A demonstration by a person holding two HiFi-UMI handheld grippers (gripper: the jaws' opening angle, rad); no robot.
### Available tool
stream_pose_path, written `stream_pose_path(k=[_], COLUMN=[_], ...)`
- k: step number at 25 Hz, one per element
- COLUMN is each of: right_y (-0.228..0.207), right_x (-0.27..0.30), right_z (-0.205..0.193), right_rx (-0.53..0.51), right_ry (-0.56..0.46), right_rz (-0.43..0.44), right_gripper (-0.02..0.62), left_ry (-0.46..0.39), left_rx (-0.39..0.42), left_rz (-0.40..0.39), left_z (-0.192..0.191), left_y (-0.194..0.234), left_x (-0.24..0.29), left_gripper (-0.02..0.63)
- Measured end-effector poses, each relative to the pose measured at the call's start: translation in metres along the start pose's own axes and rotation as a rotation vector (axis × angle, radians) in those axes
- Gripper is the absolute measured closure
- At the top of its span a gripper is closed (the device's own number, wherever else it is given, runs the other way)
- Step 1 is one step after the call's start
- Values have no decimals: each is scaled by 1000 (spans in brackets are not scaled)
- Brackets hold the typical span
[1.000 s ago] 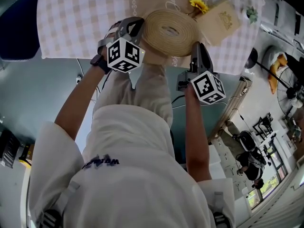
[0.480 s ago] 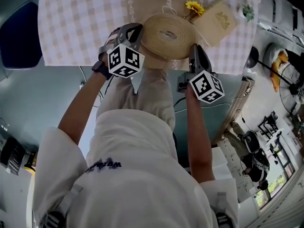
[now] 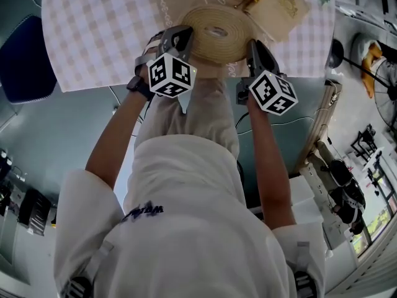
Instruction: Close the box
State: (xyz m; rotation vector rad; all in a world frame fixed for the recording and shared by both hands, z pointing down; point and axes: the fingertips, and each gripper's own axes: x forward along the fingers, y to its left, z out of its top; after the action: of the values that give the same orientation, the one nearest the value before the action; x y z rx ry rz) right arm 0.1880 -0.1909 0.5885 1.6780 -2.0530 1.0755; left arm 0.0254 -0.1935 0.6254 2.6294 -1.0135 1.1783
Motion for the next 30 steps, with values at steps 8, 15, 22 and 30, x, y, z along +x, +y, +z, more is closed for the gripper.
stream_pose_path(k=[8, 15, 22, 30], right_y=[-6, -10, -17, -21], right_x=[6, 11, 18, 24], right_z=[-8, -15, -25, -31], right_rx=[-31, -97, -125, -122], right_ry=[26, 70, 119, 160], right_rz=[-19, -50, -70, -78], right_gripper=[523, 522, 522, 522], left_ry=[-7, -10, -7, -7], left_rx=[-9, -5, -6, -23], left_rz=[-30, -24, -29, -41], left_z=[0, 0, 1, 0], left_y=[-2, -3, -3, -2], left_x=[2, 3, 4, 5], left_gripper=[604, 604, 604, 604])
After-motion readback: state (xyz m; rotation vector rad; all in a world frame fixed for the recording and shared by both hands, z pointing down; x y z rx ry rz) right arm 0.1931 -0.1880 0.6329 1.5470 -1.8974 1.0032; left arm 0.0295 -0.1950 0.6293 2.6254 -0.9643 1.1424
